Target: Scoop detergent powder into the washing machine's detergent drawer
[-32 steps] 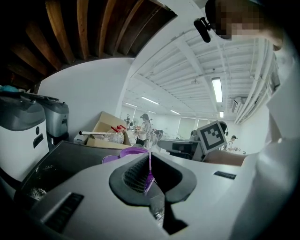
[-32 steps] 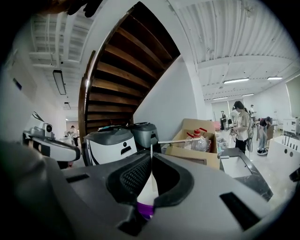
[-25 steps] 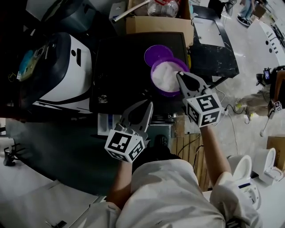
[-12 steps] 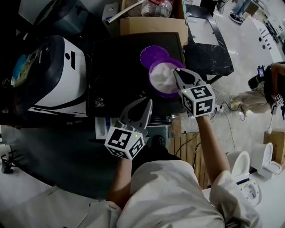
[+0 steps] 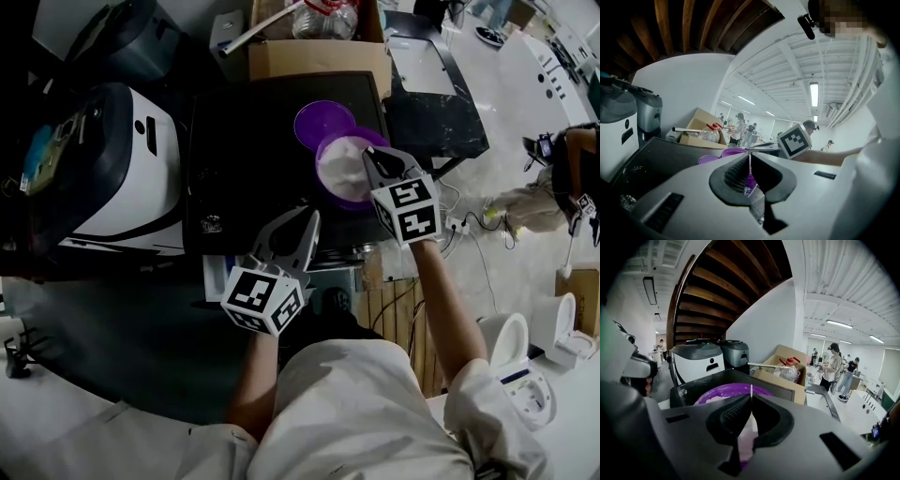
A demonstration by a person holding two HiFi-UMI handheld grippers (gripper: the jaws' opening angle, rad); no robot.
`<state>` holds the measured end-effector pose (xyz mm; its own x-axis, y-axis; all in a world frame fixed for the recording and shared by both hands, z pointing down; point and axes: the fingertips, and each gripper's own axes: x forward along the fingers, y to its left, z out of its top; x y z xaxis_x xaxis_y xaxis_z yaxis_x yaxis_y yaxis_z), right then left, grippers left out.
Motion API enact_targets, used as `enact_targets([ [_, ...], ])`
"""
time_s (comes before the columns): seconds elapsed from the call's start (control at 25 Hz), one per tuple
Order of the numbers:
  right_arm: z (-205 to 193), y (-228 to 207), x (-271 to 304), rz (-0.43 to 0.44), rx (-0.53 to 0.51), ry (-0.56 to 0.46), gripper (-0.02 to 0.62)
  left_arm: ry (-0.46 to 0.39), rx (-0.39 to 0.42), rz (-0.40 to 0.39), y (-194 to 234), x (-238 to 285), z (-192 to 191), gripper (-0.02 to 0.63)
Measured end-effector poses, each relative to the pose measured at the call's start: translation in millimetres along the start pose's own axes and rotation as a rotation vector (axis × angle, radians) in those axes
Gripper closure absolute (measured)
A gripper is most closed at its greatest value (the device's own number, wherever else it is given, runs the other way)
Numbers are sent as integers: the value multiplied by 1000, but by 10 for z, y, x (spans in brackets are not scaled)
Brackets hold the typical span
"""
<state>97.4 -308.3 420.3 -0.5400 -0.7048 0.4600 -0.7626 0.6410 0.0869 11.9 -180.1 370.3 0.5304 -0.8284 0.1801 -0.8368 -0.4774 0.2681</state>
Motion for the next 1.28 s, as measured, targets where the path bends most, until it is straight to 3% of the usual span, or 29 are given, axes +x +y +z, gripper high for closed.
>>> enact_targets([
  [0.52,-84,140,63,-14,-201,102,578,15,9,-53,9,59,47,580],
  [0.88,-211,261,92,69,-315,205,580,18,9,-52,77,44,63,579],
  [1.28,-238,412,68,161,-279,258,581,11,8,-59,77,58,89,580],
])
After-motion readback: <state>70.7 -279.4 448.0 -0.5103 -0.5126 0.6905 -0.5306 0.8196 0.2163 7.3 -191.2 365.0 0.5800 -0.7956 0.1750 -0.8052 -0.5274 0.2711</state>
